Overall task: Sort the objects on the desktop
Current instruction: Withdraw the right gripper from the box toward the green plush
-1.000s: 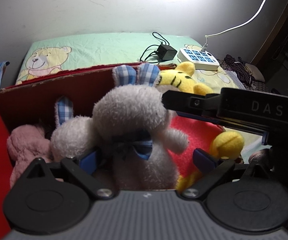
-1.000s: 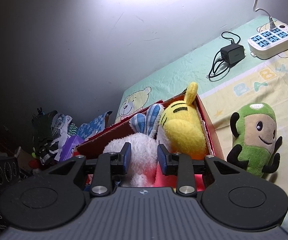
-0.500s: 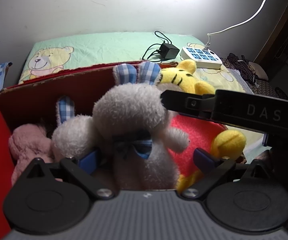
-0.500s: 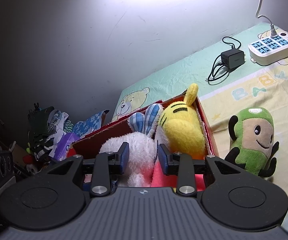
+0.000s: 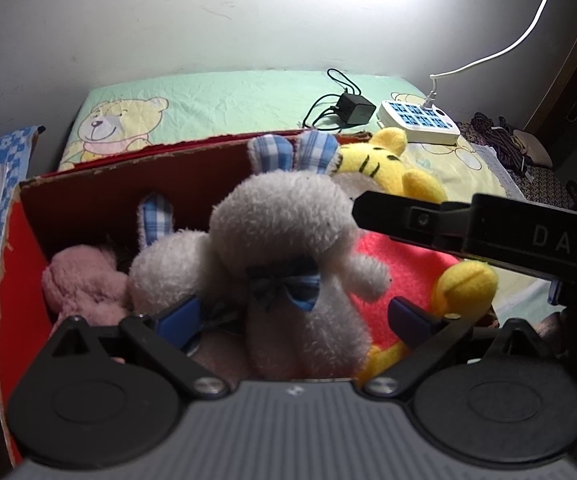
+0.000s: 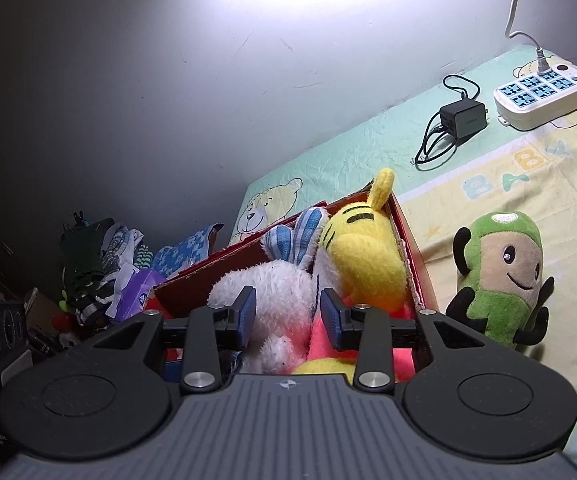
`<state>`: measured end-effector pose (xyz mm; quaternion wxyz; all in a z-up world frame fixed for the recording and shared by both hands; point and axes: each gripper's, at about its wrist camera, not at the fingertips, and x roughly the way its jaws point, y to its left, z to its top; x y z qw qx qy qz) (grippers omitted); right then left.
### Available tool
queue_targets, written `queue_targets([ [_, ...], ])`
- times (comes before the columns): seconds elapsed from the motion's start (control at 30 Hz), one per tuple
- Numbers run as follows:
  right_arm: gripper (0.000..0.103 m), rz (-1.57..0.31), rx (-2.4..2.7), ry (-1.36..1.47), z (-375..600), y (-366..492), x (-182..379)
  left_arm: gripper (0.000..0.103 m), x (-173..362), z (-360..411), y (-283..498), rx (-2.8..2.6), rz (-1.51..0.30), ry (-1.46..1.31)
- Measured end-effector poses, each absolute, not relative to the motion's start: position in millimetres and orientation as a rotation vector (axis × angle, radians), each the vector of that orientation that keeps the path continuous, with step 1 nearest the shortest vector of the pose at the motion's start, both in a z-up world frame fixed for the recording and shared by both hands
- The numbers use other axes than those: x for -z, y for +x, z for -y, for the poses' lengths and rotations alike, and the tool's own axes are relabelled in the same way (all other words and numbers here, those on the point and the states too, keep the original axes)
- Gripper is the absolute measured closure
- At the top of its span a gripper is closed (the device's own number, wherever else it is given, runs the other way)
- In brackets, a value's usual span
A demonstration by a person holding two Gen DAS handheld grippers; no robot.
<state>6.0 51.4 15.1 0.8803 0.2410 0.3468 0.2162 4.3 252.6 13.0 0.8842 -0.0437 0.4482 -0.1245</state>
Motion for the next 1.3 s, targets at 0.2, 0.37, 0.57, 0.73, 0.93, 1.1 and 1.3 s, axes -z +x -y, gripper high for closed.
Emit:
queue_targets([
  [0.2,0.063,-0.71,-0.439,0.481,-50.8,-3.8,-18.7,0.003,-16.1,-256.2,-2.5,0.232,-0.932,-0.099],
  [0.37,0.063,-0.692,-0.431,0.457,-49.7,-13.4,-20.7,0.003,-16.7,-253.2,-9.9,0.234,-0.936,-0.095],
  [0.57,0.063,-0.666,-0.419,0.453,-45.0,-23.4,-24.1,0.003,-20.0,-248.4,-18.1,0.224,-0.926,-0.085],
  [0.73,0.062,-0.65,-0.412,0.452,-41.0,-30.6,-25.0,0.003,-24.1,-243.2,-25.6,0.201,-0.912,-0.061],
  [0.93,0.058,-0.635,-0.419,0.468,-34.5,-37.8,-25.1,0.003,-28.1,-236.2,-33.8,0.169,-0.898,-0.039],
  [1.1,0.057,-0.639,-0.453,0.5,-25.0,-38.2,-25.9,0.003,-32.7,-228.0,-40.2,0.127,-0.891,-0.028],
  [1.3,0.057,-0.657,-0.506,0.517,-12.2,-32.4,-24.2,0.003,-39.6,-210.5,-44.3,0.07,-0.875,-0.01],
])
